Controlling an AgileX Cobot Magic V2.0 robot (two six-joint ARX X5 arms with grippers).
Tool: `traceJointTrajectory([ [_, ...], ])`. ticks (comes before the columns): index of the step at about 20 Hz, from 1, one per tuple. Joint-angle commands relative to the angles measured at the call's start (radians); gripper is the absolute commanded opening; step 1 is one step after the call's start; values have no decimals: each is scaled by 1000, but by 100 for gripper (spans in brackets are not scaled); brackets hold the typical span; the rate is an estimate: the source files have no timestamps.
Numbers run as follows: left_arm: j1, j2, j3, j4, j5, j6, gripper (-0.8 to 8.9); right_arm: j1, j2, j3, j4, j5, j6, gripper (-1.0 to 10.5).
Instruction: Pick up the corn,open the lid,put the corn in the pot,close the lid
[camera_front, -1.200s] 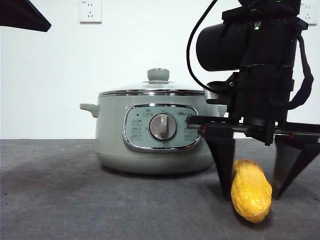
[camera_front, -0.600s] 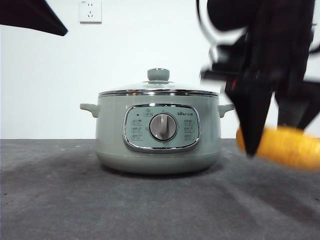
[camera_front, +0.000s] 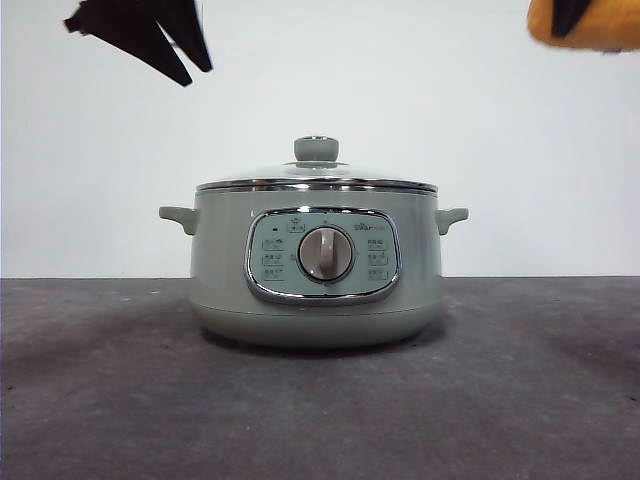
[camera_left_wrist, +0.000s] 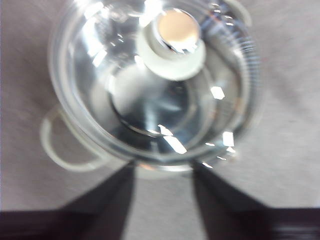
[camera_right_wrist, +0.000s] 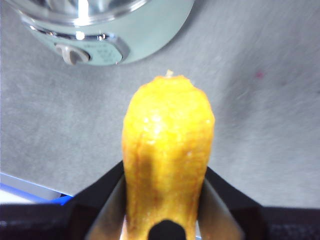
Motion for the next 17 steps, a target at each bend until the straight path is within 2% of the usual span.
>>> traceJointTrajectory([
  [1, -32, 64, 76, -28, -72, 42, 573, 0, -22, 15, -31, 31, -37, -11],
  [4, -61, 145, 168, -35, -154, 42, 581, 0, -47, 21, -50, 61, -60, -11],
  [5, -69, 169, 193, -34, -169, 42, 621, 0, -52, 21, -53, 61, -62, -11],
  [9, -76, 247, 270, -24, -173, 41, 636, 0, -55, 21, -55, 60, -62, -11],
  [17, -105, 342, 274, 114, -134, 23, 636, 0, -55, 21, -51, 60, -59, -11],
])
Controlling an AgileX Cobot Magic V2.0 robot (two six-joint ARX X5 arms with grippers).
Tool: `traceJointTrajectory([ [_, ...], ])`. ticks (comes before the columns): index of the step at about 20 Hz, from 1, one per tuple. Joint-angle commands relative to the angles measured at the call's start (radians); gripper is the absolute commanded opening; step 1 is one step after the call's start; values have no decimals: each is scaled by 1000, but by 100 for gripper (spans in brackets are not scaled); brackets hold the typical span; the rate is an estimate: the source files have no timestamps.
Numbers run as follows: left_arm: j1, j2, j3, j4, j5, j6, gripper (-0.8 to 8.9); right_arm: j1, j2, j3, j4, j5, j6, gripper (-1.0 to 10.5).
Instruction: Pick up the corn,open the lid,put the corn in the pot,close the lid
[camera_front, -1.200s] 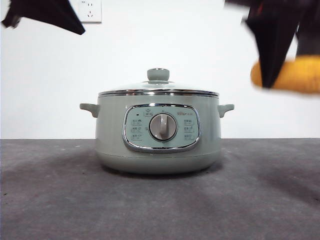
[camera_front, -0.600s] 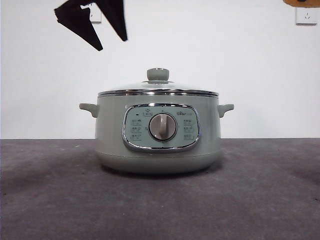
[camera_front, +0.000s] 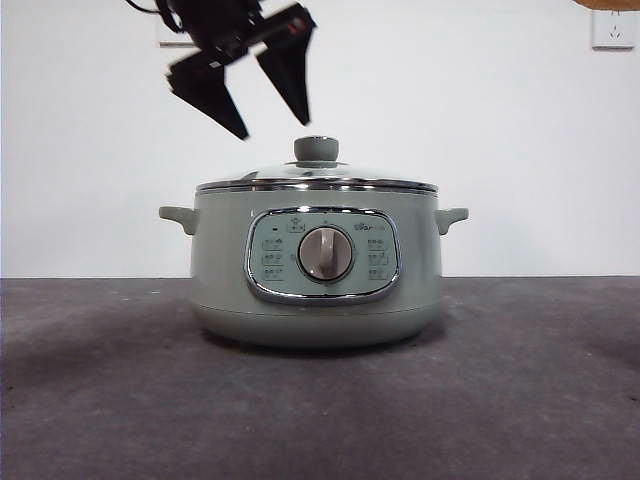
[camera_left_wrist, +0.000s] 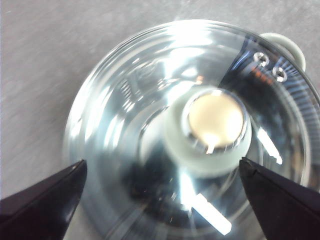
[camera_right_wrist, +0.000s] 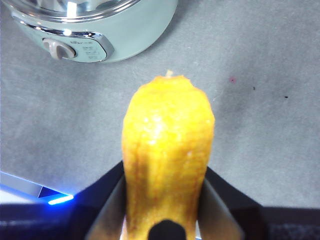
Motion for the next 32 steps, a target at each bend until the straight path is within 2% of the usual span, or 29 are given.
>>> traceJointTrajectory([
  [1, -23, 29, -1, 36, 18, -20, 635, 0, -1, 2, 6, 6, -7, -11],
  [4, -40, 37, -1, 83, 61, -47, 635, 0, -1, 2, 6, 7, -7, -11],
  [10, -45, 64, -1, 106, 85, -63, 631, 0, -1, 2, 30, 6, -7, -11],
  [16, -54, 95, -1, 127, 70, -73, 622, 0, -1, 2, 31, 6, -7, -11],
  [17, -57, 95, -1, 135, 48, -74, 583, 0, -1, 2, 31, 6, -7, -11],
  [20, -64, 94, -1, 124, 31, -73, 338, 0, -1, 2, 32, 6, -7, -11],
  [22, -66, 94, -1, 119, 31, -70, 262, 0, -1, 2, 31, 6, -5, -11],
  [24, -71, 94, -1, 129, 30, -71, 227, 0, -1, 2, 31, 6, -3, -11],
  [28, -71, 94, -1, 118, 31, -50, -6, 0, -1, 2, 31, 6, 1, -11],
  [32, -71, 93, -1, 123, 30, -37, -13, 0, -1, 2, 32, 7, 1, -11],
])
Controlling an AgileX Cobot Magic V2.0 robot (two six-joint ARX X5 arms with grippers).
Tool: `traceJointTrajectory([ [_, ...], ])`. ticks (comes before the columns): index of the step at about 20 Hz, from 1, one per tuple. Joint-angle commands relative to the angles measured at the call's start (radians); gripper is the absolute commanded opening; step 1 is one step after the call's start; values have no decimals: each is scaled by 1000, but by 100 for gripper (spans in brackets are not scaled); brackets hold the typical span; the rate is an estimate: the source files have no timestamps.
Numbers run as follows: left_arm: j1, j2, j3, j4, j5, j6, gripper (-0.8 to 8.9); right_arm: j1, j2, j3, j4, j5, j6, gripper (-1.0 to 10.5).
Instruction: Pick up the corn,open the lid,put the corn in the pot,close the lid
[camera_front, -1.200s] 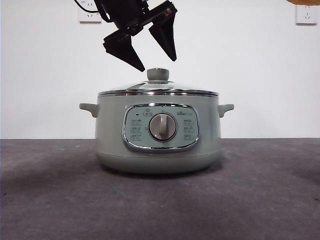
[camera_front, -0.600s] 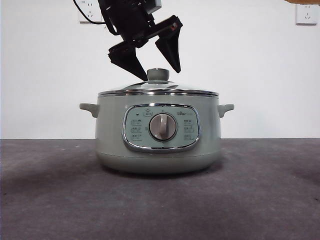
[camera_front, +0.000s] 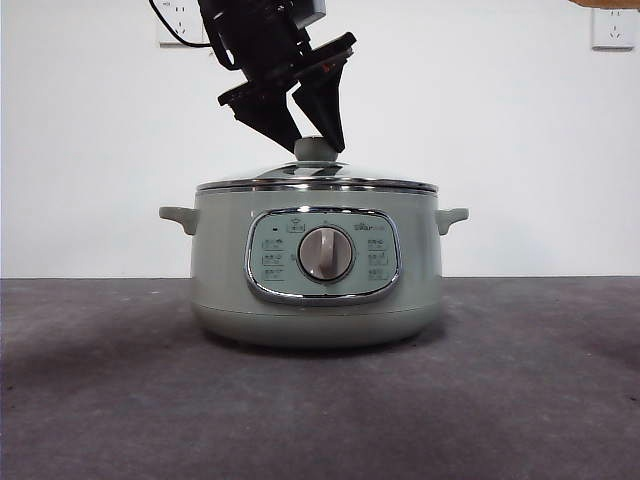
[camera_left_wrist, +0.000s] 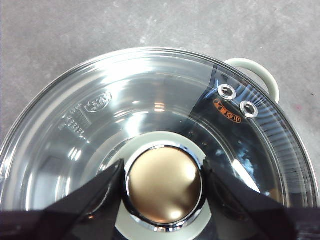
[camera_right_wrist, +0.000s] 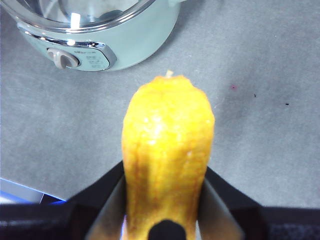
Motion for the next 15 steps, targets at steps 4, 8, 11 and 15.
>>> traceJointTrajectory([
  [4, 2, -19, 2, 18, 12, 20, -13, 0, 0, 2, 39, 3, 1, -11],
  [8, 13, -58, 70, -11, -14, 24, -13, 0, 23, 2, 64, 0, 24, -11],
  [11, 29, -61, 174, -77, -15, 35, -13, 0, 63, 2, 103, -2, 26, -11],
  [15, 68, -62, 261, -138, -16, 47, -13, -1, 137, 12, 237, -56, 26, -11],
])
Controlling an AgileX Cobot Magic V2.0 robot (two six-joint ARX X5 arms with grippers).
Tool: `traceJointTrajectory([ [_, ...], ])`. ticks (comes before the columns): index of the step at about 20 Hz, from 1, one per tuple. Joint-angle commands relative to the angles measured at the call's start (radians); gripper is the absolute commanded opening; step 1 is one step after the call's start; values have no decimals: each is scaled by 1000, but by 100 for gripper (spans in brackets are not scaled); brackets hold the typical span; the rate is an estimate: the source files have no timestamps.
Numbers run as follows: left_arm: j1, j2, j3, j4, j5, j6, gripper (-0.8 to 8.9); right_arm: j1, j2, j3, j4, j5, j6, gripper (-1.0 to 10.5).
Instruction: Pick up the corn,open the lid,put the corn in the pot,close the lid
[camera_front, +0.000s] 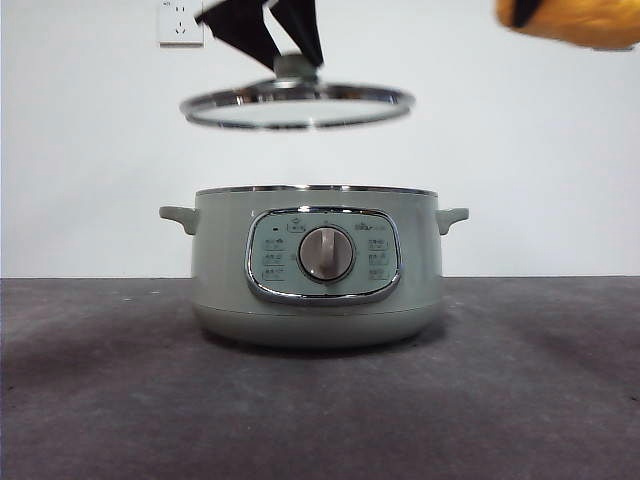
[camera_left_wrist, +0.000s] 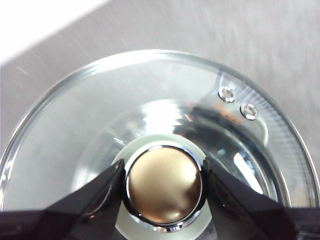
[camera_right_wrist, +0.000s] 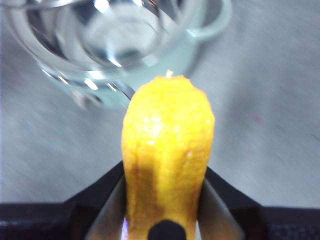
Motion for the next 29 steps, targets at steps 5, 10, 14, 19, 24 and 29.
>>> traceJointTrajectory([
  [5, 119, -19, 37, -34, -47, 55, -13, -1, 198, 118, 172, -71, 0, -11],
  [10, 266, -23, 37, -36, -44, 56, -13, -15, 449, 355, 197, -87, -56, -11],
  [14, 376, -24, 37, -40, -42, 55, -13, -47, 663, 541, 196, -167, -76, -11],
  [19, 454, -24, 37, -40, 13, 55, -13, -72, 892, 693, 196, -217, -78, -11],
  [24, 465, -24, 37, -36, 11, 54, -13, -72, 1007, 700, 166, -247, -71, -11],
  [29, 459, -24, 37, -36, 14, 49, -13, -71, 1053, 700, 143, -246, -69, -11],
])
